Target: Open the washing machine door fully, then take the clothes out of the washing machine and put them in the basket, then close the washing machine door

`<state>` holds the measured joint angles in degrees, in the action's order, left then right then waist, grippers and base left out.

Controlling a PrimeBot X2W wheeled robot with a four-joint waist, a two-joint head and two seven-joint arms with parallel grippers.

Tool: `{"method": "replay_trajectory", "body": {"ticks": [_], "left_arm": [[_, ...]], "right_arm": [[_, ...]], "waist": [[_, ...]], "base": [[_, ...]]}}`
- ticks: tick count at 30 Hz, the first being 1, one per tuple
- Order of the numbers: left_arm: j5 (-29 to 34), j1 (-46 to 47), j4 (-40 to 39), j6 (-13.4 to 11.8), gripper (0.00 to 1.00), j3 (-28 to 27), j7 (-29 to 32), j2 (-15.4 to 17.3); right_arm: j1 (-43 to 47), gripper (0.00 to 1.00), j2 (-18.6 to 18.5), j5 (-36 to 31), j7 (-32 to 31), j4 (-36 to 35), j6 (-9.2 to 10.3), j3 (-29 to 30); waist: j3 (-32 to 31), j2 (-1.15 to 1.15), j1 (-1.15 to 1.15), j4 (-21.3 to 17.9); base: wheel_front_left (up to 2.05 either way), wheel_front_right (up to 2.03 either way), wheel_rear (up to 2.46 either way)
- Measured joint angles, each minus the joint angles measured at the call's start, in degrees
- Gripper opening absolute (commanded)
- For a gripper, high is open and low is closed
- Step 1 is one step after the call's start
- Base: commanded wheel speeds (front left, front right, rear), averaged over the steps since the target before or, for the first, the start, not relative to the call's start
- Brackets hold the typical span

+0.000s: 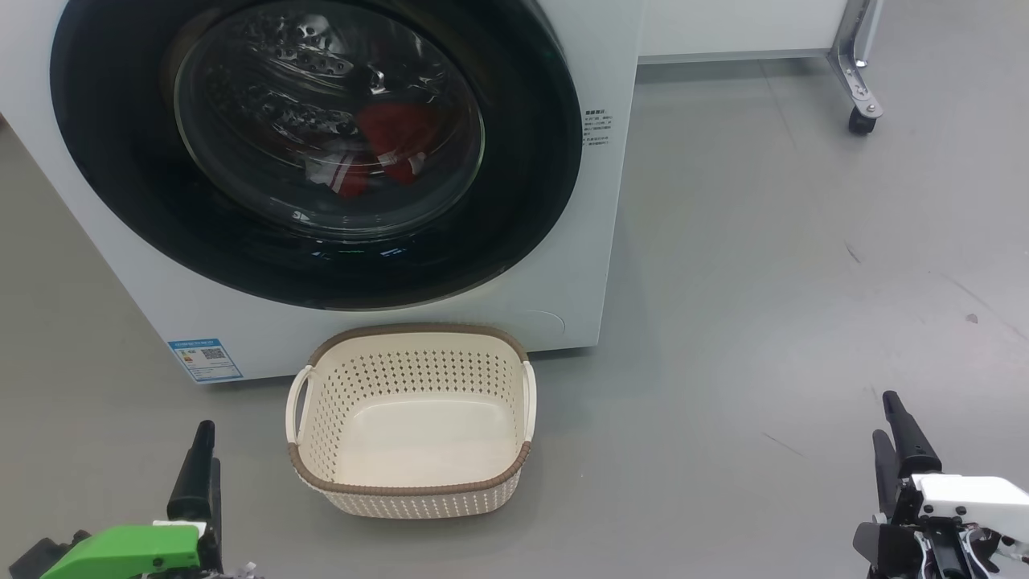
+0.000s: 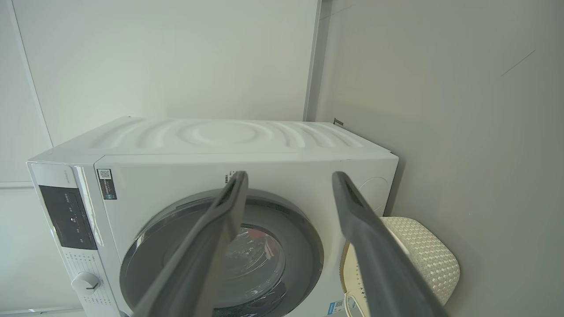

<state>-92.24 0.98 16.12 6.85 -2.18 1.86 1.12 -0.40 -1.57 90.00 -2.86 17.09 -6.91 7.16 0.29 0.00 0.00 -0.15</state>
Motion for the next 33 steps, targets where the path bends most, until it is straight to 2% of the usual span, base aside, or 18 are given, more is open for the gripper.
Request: {"method": "replay_trajectory", "body": {"ticks": [9, 15, 27, 33], "left_arm": [[2.36, 0.19, -0.63, 0.00, 1.00, 0.41, -1.99, 0.07], [6.27, 0.23, -1.21, 0.00, 1.00, 0.99, -3.39, 0.92], [16.99, 0.49, -2.00, 0.01, 1.00, 1.47, -5.80, 1.93], [25.14, 0.85, -3.64, 0.00, 1.00, 1.12, -7.08, 2.83]], "right_arm": [[-0.01, 1.00, -0.86, -3.22, 1.58, -0.43, -0.01, -0.60], [-0.02, 1.00, -2.08, -6.59, 3.00, -0.56, -0.01, -1.53], [-0.05, 1.00, -4.83, -16.72, 6.19, -0.58, 0.12, -4.03], [-0.27, 1.00, -6.49, -23.01, 7.64, -0.62, 1.15, -5.59]], "waist": [[-0.01, 0.00, 0.00, -0.06], [-0.05, 0.00, 0.00, -0.07], [-0.26, 0.00, 0.00, -0.08], [-0.39, 0.00, 0.00, -0.10]], "base": [[0.00, 0.00, 0.00], [0.00, 0.00, 0.00], [0.00, 0.00, 0.00], [0.00, 0.00, 0.00]]}}
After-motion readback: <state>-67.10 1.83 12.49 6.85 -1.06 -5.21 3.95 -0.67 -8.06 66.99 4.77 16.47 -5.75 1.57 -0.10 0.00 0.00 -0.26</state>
